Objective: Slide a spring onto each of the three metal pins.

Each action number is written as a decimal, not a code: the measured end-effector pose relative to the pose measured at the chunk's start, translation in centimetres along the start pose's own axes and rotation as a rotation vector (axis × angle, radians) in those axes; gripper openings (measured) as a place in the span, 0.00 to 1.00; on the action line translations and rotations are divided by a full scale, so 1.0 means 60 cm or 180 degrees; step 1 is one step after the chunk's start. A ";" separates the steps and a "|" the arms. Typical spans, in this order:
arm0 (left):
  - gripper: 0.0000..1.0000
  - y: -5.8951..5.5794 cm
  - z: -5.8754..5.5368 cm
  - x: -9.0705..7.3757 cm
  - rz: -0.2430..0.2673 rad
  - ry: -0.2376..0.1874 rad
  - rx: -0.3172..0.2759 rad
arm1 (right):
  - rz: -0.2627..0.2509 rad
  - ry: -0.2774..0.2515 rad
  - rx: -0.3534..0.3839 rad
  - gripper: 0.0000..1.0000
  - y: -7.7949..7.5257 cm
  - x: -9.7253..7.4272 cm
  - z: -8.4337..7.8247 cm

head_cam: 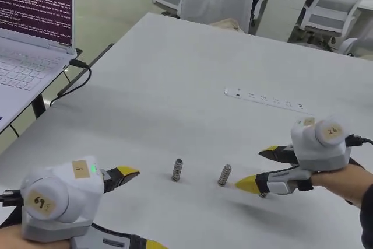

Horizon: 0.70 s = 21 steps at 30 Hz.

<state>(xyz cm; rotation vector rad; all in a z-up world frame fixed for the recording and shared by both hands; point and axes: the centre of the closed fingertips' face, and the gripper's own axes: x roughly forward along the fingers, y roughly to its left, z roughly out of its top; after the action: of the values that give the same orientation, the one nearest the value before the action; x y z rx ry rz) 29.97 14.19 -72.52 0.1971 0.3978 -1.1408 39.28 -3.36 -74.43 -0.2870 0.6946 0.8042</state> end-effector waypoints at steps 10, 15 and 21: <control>0.87 0.006 0.008 0.000 0.0030 -0.0043 -0.0031 | -0.0244 -0.0357 0.0170 0.72 -0.009 -0.027 -0.009; 0.86 0.007 0.009 -0.001 0.0039 -0.0060 -0.0056 | -0.0279 -0.0422 0.0170 0.74 0.001 -0.043 -0.022; 0.86 0.010 0.012 -0.003 0.0063 -0.0101 -0.0102 | -0.0332 -0.0520 0.0159 0.75 0.013 -0.069 -0.029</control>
<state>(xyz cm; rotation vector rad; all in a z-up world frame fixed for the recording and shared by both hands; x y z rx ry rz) 30.61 14.31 -71.81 0.1545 0.3850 -1.1162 35.87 -6.02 -72.93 -0.2079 0.5411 0.7015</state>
